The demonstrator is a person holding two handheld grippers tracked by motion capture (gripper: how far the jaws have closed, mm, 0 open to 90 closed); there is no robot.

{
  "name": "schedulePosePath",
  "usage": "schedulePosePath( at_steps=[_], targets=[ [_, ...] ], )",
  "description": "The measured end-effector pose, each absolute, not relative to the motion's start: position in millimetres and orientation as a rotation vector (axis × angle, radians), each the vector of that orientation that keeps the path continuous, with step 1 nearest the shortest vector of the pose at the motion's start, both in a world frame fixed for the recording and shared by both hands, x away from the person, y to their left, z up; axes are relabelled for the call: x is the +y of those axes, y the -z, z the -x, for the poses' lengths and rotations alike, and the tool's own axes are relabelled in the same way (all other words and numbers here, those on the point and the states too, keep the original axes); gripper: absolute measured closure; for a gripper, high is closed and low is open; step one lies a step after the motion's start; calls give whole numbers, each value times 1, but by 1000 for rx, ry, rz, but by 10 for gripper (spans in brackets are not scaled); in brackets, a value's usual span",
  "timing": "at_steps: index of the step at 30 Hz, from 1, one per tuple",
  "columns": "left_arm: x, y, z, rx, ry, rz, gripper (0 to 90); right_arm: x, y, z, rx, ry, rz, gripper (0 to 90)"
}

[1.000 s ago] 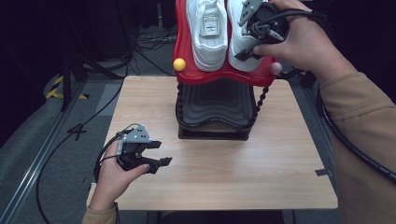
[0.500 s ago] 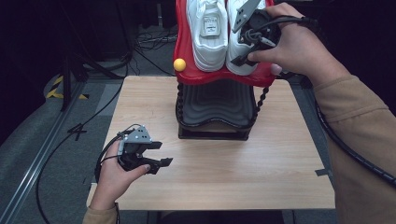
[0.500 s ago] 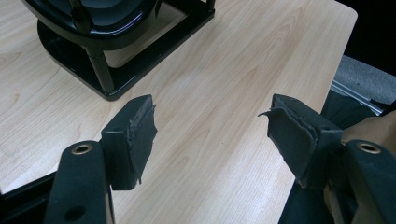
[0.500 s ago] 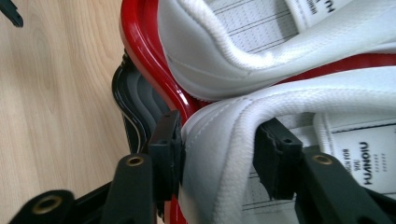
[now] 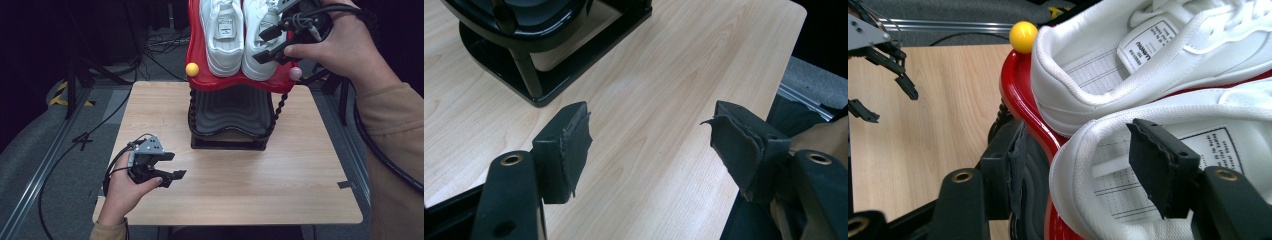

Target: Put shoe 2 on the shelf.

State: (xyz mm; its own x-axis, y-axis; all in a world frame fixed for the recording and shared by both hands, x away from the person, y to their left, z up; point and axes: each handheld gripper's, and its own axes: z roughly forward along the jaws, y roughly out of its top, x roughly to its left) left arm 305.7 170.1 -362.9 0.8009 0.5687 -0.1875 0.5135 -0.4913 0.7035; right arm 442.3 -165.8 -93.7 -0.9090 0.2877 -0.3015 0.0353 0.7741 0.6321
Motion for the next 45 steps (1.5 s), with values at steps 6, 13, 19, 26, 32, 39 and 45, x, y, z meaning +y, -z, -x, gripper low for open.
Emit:
schedulePosePath(
  at_steps=[6, 13, 19, 26, 32, 39, 45],
  targets=[
    [169, 361, -303, 795, -97, -2187, 328, -174, 90, -431, 2554, -963, -234, 409],
    [167, 362, -305, 794, -94, -2194, 327, -184, 89, -417, 2569, -1002, -235, 405],
    [166, 363, -304, 795, -94, -2196, 327, -196, 90, -405, 2567, -1044, -229, 406],
    [165, 362, -304, 787, -89, -2201, 328, -207, 102, -395, 2588, -1072, -223, 405],
    [165, 362, -304, 792, -91, -2198, 328, -214, 113, -389, 2600, -1090, -226, 400],
    [164, 362, -304, 791, -95, -2204, 328, -223, 133, -384, 2625, -1111, -235, 397],
    [163, 362, -303, 792, -97, -2206, 327, -228, 158, -379, 2663, -1137, -244, 394]
  ],
)
